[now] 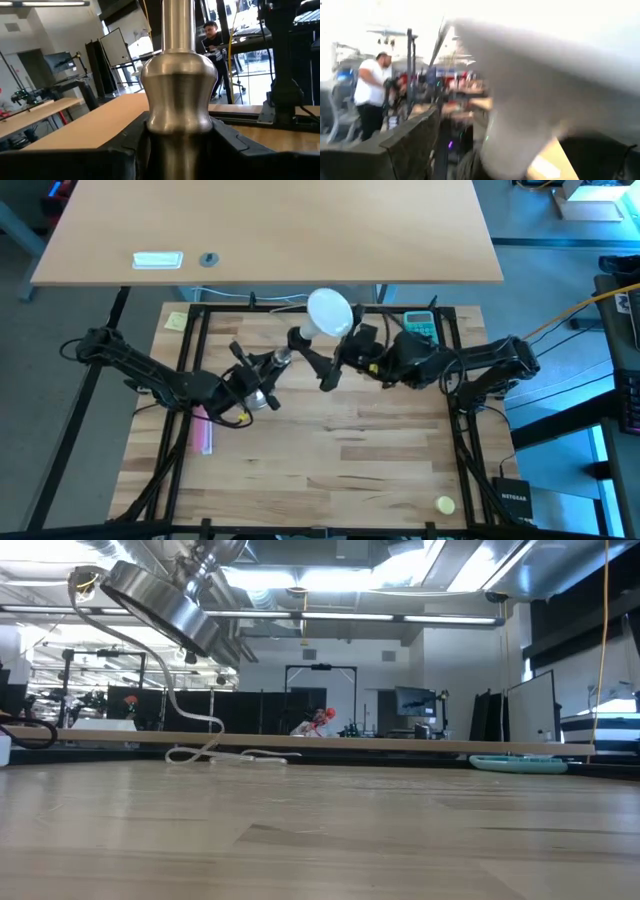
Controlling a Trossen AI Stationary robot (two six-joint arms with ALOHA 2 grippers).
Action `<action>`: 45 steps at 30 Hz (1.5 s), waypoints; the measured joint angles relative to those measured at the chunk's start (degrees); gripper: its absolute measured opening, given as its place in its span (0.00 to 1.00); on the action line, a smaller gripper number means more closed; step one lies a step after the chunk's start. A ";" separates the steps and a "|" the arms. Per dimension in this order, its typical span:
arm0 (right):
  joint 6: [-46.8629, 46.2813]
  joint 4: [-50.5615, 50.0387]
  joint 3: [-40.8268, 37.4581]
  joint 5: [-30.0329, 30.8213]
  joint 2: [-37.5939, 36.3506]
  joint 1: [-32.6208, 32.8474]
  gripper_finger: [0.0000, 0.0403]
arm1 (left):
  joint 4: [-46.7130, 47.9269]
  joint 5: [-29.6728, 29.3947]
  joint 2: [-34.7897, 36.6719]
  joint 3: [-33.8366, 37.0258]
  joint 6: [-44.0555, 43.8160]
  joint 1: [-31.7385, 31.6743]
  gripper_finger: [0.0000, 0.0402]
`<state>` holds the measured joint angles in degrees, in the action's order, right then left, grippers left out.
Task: Screw lightbulb
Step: Remove the white lightbulb from the silver lamp
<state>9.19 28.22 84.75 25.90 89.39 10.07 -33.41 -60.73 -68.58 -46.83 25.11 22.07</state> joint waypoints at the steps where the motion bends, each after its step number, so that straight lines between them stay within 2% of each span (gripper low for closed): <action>1: 0.85 2.46 0.00 -0.06 0.50 0.00 0.96 | 0.05 -0.01 0.00 0.00 0.17 0.15 0.32; 4: 3.17 5.68 0.00 -0.24 1.06 0.00 0.93 | -0.52 -0.02 0.02 0.00 0.56 0.67 0.32; 7: 4.78 6.24 0.00 0.08 1.22 0.04 0.85 | -0.14 -0.02 0.02 0.00 0.62 1.07 0.32; 10: 6.37 6.53 0.00 0.14 1.22 0.04 0.69 | -0.27 0.02 0.02 0.00 0.65 1.26 0.32; 14: 5.57 6.26 0.00 0.78 1.26 0.23 0.42 | 0.13 0.36 0.00 0.00 0.86 1.33 0.32; 18: 6.13 3.72 0.01 -2.55 1.04 0.24 0.41 | 1.29 1.76 -0.04 0.02 0.10 2.60 0.32; 20: 5.04 1.44 0.13 -4.76 0.36 0.26 0.41 | 2.28 4.98 0.03 0.02 -1.77 3.46 0.32; 22: 2.96 -2.10 0.13 -9.98 -0.62 0.28 0.41 | 4.35 10.63 0.27 0.02 -4.66 3.98 0.32; 28: 1.05 -9.46 0.10 -38.82 -2.51 0.23 0.40 | 9.38 38.58 0.55 0.02 -12.57 2.29 0.32; 30: 1.54 -9.87 0.09 -46.95 -2.52 0.02 0.40 | 9.62 44.94 0.46 0.02 -14.28 1.28 0.32; 32: 1.86 -10.22 0.09 -52.86 -2.52 -0.14 0.40 | 9.78 48.90 0.44 0.02 -15.77 0.45 0.32; 33: 1.81 -10.40 0.09 -53.88 -2.52 -0.15 0.40 | 9.88 50.18 0.46 0.02 -16.55 0.10 0.32; 36: 1.23 -10.74 0.09 -51.70 -2.52 -0.07 0.40 | 10.05 51.41 0.44 0.02 -17.19 -0.59 0.32; 42: -0.57 -10.48 0.09 -43.80 -2.68 0.13 0.40 | 9.48 48.91 0.46 0.02 -17.45 -1.04 0.32; 43: -0.65 -10.49 0.09 -42.98 -2.70 0.13 0.41 | 9.35 48.17 0.46 0.02 -17.31 -1.04 0.32; 45: -0.90 -10.72 0.09 -40.45 -2.78 0.13 0.52 | 8.80 45.76 0.46 0.02 -16.74 -1.04 0.32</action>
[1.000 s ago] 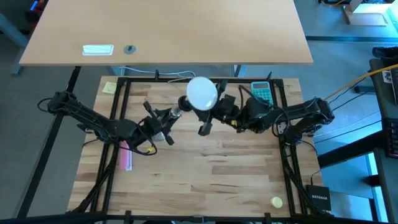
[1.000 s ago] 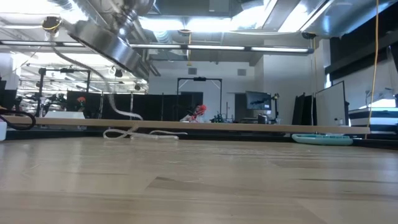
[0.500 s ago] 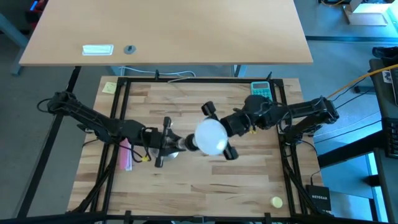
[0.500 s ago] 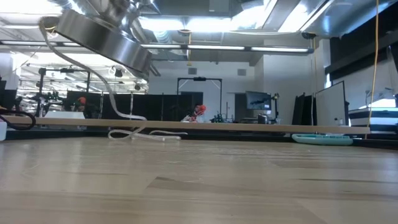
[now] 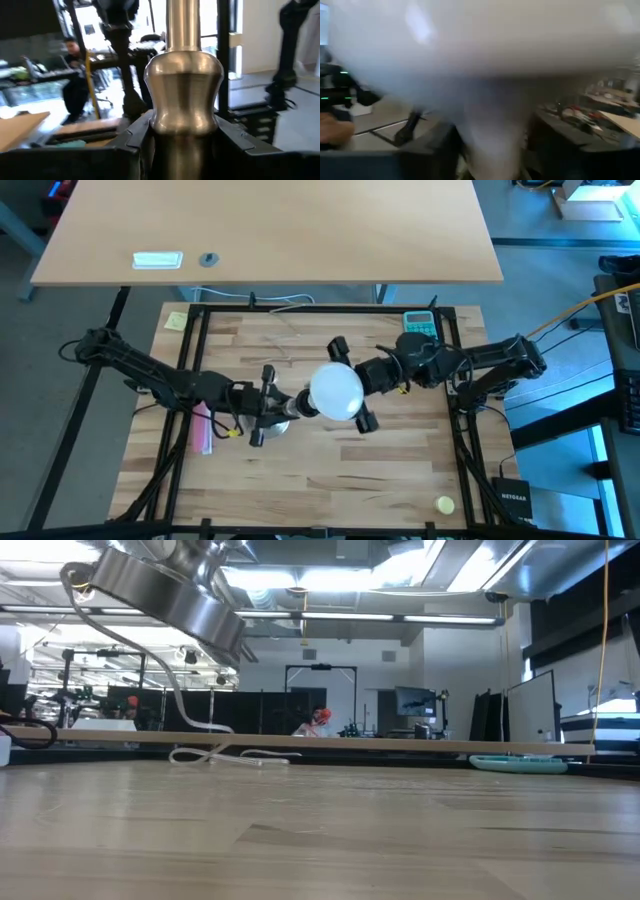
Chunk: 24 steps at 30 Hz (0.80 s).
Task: Screw lightbulb
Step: Remove the white lightbulb from the silver lamp
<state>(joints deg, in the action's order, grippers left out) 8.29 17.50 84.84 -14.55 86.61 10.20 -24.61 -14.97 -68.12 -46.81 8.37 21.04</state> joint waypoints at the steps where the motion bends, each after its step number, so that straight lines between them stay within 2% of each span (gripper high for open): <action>1: 0.00 0.00 0.00 1.11 0.00 -0.03 0.60 | -0.65 -0.96 0.00 0.00 0.39 0.02 0.32; 5: 0.05 -1.56 -0.04 8.46 -0.21 -0.13 0.87 | -2.41 -6.58 0.20 0.00 1.42 0.52 0.32; 8: -1.19 -5.18 -0.02 14.96 -1.26 -0.09 0.97 | -3.99 -12.86 0.20 0.00 4.06 1.43 0.32; 12: -2.97 -9.39 -0.09 19.05 -2.21 -0.09 0.92 | -5.99 -23.28 0.20 0.00 7.90 2.64 0.32; 16: -4.02 -8.13 -0.09 23.40 -2.91 -0.09 0.86 | -7.69 -31.97 0.20 0.00 10.72 3.04 0.32; 21: -4.00 -2.88 -0.09 29.22 -2.19 -0.10 0.82 | -8.40 -39.27 0.14 0.00 13.57 3.02 0.32; 24: -3.66 2.83 -0.09 31.50 -0.49 -0.13 0.81 | -8.42 -40.40 0.11 0.00 14.53 3.02 0.32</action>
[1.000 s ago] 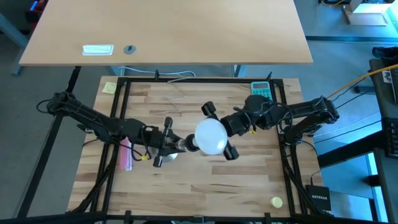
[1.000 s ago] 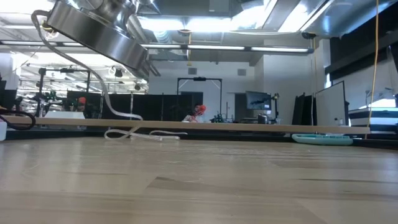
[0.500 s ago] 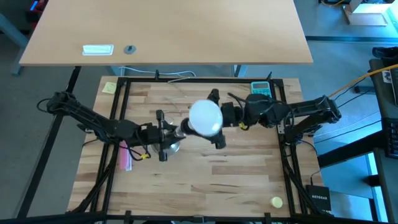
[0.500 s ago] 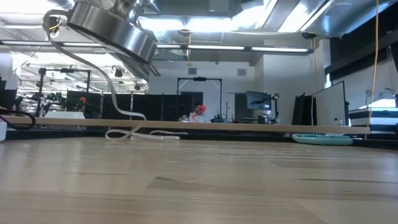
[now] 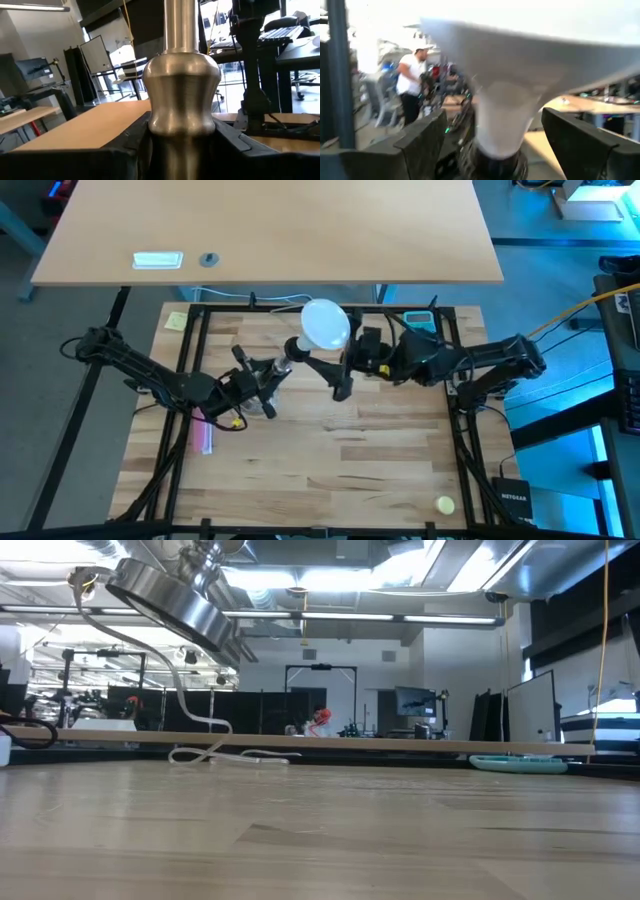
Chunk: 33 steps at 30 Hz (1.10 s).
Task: Screw lightbulb
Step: Remove the white lightbulb from the silver lamp
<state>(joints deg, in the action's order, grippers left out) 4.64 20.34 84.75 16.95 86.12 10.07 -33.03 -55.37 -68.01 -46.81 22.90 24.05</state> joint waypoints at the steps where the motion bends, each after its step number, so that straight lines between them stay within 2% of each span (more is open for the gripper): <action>1: 0.12 2.41 0.00 0.83 0.75 -0.04 0.81 | 0.02 0.00 0.00 0.00 -0.02 0.00 0.32; 7: 3.09 13.87 0.00 3.28 3.71 -0.35 0.81 | 0.30 -0.15 -0.02 0.00 0.00 0.00 0.32; 9: 4.71 15.39 0.00 3.46 3.85 -0.33 0.78 | 0.59 -0.33 -0.02 0.00 -0.18 0.00 0.32; 12: 5.08 14.83 0.00 3.01 3.85 -0.28 0.65 | 0.82 -0.35 -0.07 0.00 -0.18 0.07 0.32; 15: 5.36 12.93 0.00 2.59 3.90 -0.28 0.42 | 0.90 -0.52 -0.07 0.00 -0.14 0.45 0.32; 17: 5.25 11.93 0.00 2.02 3.94 -0.13 0.40 | 1.41 -0.05 -0.07 0.00 0.51 0.97 0.32; 20: 5.12 10.93 0.00 -5.29 3.92 -0.20 0.40 | 2.49 2.77 0.03 -0.02 0.60 2.32 0.32; 24: 4.74 6.88 0.02 -19.47 3.36 0.22 0.40 | 6.03 10.01 0.11 -0.02 -0.40 3.68 0.32; 29: 4.80 1.98 0.11 -40.98 2.78 -0.04 0.39 | 8.49 27.85 0.03 -0.02 -4.83 3.01 0.32; 31: 5.16 0.25 0.11 -47.59 2.78 -0.05 0.39 | 9.52 34.68 -0.07 -0.02 -7.97 1.89 0.32; 33: 5.63 -1.05 0.13 -51.63 2.78 -0.09 0.39 | 10.08 41.11 -0.22 0.00 -11.24 0.43 0.32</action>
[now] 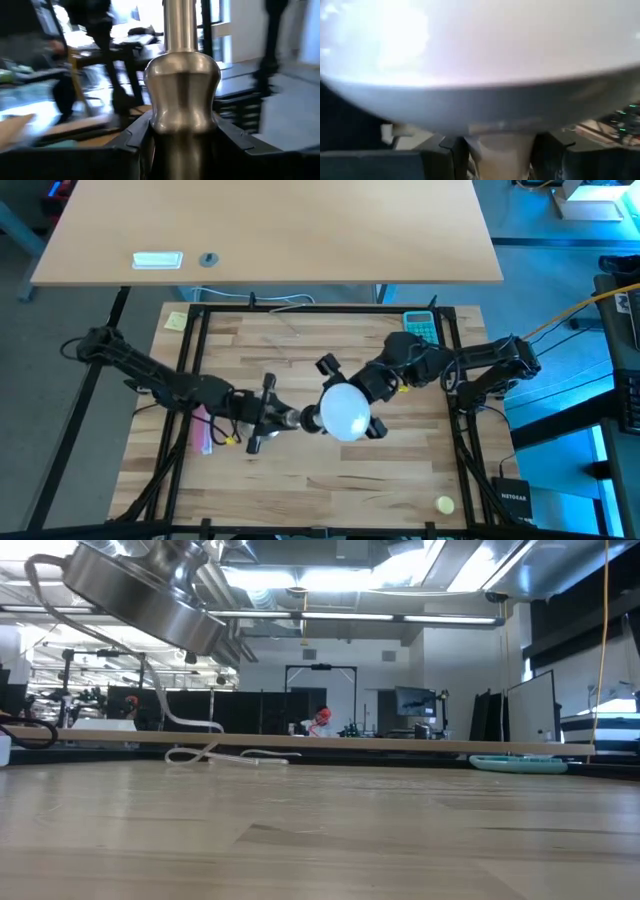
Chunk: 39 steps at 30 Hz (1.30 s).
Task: Screw lightbulb
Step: Remove the white lightbulb from the silver lamp
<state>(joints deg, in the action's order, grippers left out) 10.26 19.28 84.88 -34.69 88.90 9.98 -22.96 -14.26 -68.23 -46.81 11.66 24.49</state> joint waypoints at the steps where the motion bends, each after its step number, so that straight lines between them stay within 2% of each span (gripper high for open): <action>1: 0.35 -0.57 0.00 -1.07 0.02 0.00 0.39 | 0.49 2.58 0.00 0.00 -1.32 -0.66 0.32; 5: 1.38 -2.05 0.00 -1.53 0.02 -0.02 0.39 | 2.28 8.17 0.00 0.00 -5.14 -3.27 0.32; 8: 0.33 -2.00 0.00 4.44 -0.03 0.21 0.39 | 1.92 8.25 0.11 0.00 -5.77 -3.97 0.32; 11: -1.04 -1.89 0.02 11.32 -0.11 0.33 0.38 | 1.68 4.15 0.15 0.00 -5.12 -3.67 0.32; 13: -2.48 -2.48 0.02 16.23 -0.17 0.35 0.47 | 1.25 -0.84 0.15 0.04 -4.22 -3.17 0.32; 16: -3.52 -4.91 -0.15 24.74 -0.60 0.17 0.68 | -1.00 -10.96 0.41 0.02 -0.56 -2.06 0.32; 18: -5.75 -7.78 -0.16 32.55 -1.89 0.17 0.81 | -2.61 -19.23 0.44 0.02 2.37 -0.92 0.32; 22: -6.75 -11.19 -0.11 47.71 -3.77 0.20 0.96 | -8.22 -35.00 0.39 0.01 11.66 0.80 0.32; 25: -6.72 -9.70 -0.13 54.48 -4.02 0.19 0.97 | -12.37 -44.61 0.39 0.00 19.32 0.90 0.32; 27: -7.04 -5.34 -0.13 57.92 -3.72 0.17 0.94 | -14.55 -48.56 0.39 -0.01 22.77 0.27 0.32; 31: -6.02 6.68 -0.04 60.34 -0.94 -0.01 0.90 | -15.31 -51.39 0.06 -0.07 23.57 -1.35 0.32; 39: -2.25 21.67 -0.11 61.41 4.57 -0.35 0.83 | -15.48 -53.31 -0.13 -0.07 23.46 -2.00 0.32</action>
<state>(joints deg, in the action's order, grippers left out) 8.02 40.95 84.77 26.72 93.48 9.63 -38.44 -67.57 -68.36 -46.87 35.12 22.48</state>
